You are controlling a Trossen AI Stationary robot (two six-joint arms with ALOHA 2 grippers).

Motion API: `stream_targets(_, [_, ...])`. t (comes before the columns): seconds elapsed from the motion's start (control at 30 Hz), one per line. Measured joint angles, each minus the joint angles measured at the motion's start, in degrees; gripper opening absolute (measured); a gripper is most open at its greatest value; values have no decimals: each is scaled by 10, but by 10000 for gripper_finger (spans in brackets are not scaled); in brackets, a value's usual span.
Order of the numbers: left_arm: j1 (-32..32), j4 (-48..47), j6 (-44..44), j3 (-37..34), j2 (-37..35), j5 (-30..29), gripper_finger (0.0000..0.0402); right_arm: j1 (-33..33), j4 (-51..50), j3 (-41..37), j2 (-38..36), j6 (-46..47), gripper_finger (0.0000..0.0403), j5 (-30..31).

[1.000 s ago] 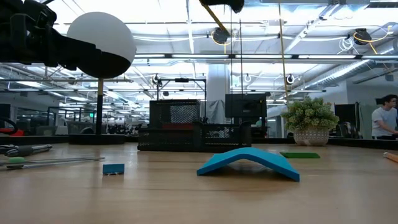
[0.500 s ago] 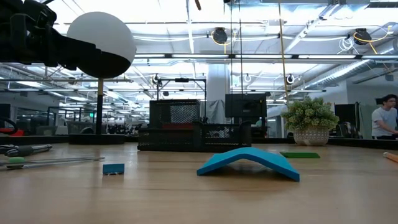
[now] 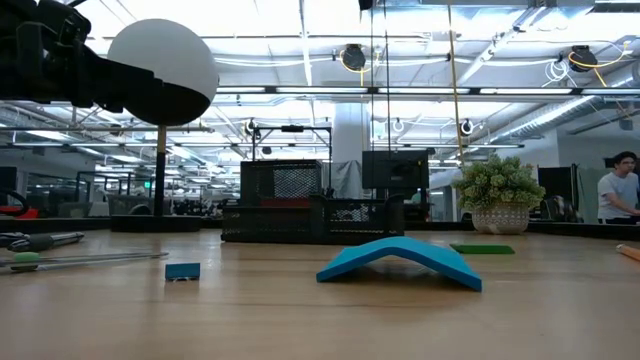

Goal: Pick and place office supplies into organizer
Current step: Put the yellow pencil into the desk organizer

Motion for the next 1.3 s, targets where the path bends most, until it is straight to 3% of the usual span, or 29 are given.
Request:
stream_targets(0.17, [0, 42, -70, 0, 0, 1, 154, 0, 2, 0, 14, 28, 9, 1])
stream_targets(0.4, [0, 212, -358, 0, 0, -6, 154, 0, 13, -1, 37, 55, 9, 2])
stream_targets(0.57, [0, 304, -577, 0, 0, -69, 154, 0, 15, -6, 37, 56, 9, 16])
stream_targets(0.8, [0, 347, -754, 6, 0, -114, 154, 0, 19, -6, 36, 60, 9, 15])
stream_targets(0.9, [0, 318, -764, 38, 8, -116, 154, 0, 19, -6, 37, 60, 9, 15])
stream_targets(1.03, [0, 240, -695, 126, 57, -112, 154, 0, 19, -6, 37, 60, 9, 15])
stream_targets(1.2, [0, 61, -596, 269, 172, -57, 154, 0, 19, -6, 37, 60, 9, 16])
stream_targets(1.3, [0, 21, -538, 338, 252, -31, 154, 0, 19, -6, 37, 60, 9, 15])
